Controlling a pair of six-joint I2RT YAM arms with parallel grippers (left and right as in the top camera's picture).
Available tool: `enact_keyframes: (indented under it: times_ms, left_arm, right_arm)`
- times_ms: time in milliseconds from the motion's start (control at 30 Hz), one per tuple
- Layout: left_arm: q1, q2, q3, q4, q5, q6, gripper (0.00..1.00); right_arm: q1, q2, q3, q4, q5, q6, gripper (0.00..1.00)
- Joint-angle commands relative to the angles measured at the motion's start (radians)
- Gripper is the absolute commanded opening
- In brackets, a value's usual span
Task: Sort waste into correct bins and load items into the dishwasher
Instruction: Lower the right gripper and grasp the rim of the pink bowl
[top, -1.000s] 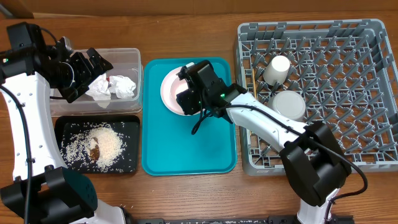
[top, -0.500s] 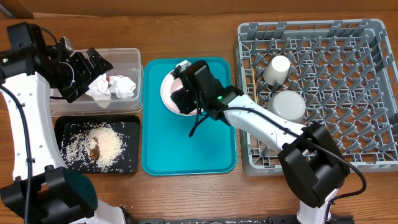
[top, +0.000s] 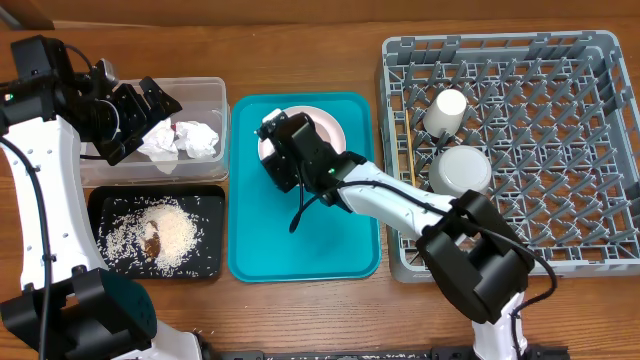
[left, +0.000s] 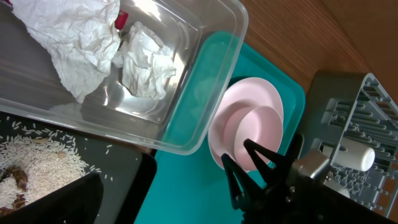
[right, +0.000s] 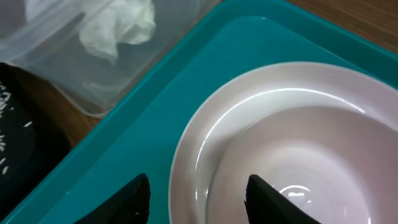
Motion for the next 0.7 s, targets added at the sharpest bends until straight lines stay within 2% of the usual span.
enact_keyframes:
  times_ms: [0, 67, 200, 333, 433, 667]
  left_arm:
    - [-0.006, 0.005, 0.022, 0.001, -0.006, -0.013, 1.0]
    - [-0.006, 0.005, 0.022, 0.001, -0.006, -0.013, 1.0]
    - [-0.006, 0.005, 0.022, 0.001, -0.006, -0.013, 1.0]
    - [-0.006, 0.005, 0.022, 0.001, -0.006, -0.013, 1.0]
    - [-0.006, 0.005, 0.022, 0.001, -0.006, -0.013, 1.0]
    - [-0.006, 0.005, 0.022, 0.001, -0.006, -0.013, 1.0]
  right_arm:
    - [-0.002, 0.016, 0.023, 0.005, 0.031, -0.003, 0.48]
    - [-0.003, 0.017, 0.023, 0.0, 0.037, -0.003, 0.47]
    - [-0.002, 0.018, 0.023, -0.022, 0.062, -0.003, 0.36]
    - [-0.003, 0.018, 0.023, -0.04, 0.066, -0.003, 0.33]
    - [-0.003, 0.018, 0.023, -0.063, 0.066, -0.003, 0.26]
    - [-0.002, 0.018, 0.023, -0.109, 0.108, -0.003, 0.27]
